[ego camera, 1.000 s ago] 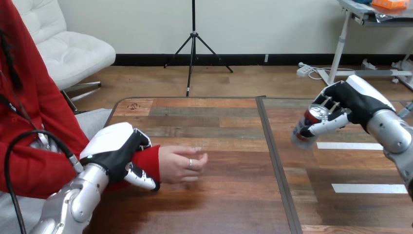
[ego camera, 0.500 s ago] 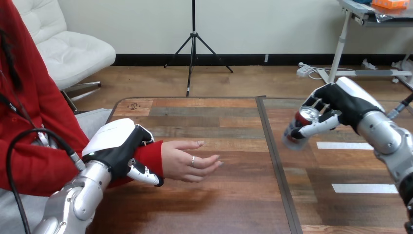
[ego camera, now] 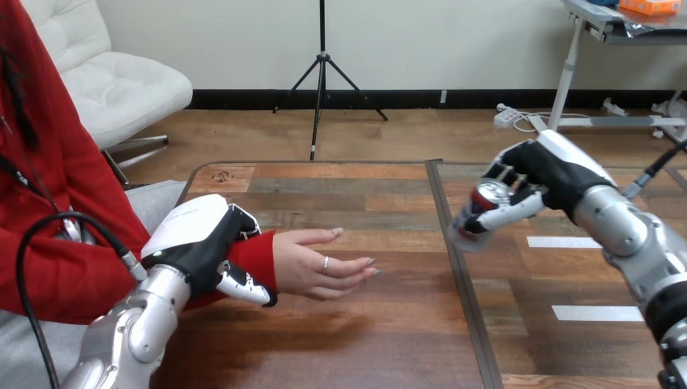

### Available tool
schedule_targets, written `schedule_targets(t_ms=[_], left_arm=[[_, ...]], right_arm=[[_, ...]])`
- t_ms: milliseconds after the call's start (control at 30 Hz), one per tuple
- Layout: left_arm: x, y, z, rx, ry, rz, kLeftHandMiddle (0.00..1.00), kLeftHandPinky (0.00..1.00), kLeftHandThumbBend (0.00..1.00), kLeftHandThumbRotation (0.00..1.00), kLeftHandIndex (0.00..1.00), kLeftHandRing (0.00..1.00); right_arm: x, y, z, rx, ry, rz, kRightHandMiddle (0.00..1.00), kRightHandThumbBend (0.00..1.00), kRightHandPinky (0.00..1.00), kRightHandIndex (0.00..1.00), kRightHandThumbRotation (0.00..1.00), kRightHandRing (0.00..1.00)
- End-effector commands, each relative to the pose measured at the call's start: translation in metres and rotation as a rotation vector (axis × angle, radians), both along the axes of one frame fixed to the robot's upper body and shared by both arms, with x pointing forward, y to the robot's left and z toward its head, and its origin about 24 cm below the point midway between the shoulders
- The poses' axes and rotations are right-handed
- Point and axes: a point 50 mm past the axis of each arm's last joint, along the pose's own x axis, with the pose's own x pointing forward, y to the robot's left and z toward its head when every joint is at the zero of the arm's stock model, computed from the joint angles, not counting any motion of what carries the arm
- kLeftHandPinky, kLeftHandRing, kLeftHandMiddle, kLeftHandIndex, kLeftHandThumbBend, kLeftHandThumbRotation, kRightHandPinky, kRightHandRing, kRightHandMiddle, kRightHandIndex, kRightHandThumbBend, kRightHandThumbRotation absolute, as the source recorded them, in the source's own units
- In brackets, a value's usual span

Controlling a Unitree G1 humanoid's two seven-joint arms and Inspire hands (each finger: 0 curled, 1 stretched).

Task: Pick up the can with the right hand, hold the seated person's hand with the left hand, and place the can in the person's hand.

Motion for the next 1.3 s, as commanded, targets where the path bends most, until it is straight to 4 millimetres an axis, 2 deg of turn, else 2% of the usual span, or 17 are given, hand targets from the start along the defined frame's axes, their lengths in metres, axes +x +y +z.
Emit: schedule_targets(t_ms=[0, 967, 1267], left_arm=[[0.032, -0.059, 0.104, -0.182, -0.389, -0.180, 0.37, 0.22, 0.70, 0.00, 0.36, 0.29], [0.041, -0.085, 0.112, -0.221, -0.406, -0.241, 0.36, 0.21, 0.66, 0.00, 0.36, 0.27], [0.043, -0.093, 0.114, -0.237, -0.394, -0.254, 0.36, 0.21, 0.68, 0.00, 0.36, 0.27]], right_arm=[[0.033, 0.049, 0.105, 0.019, -0.350, 0.185, 0.44, 0.73, 0.33, 0.46, 0.00, 0.37], [0.034, 0.078, 0.122, 0.036, -0.394, 0.270, 0.42, 0.71, 0.31, 0.45, 0.00, 0.35], [0.033, 0.085, 0.124, 0.046, -0.408, 0.292, 0.42, 0.72, 0.31, 0.45, 0.00, 0.35]])
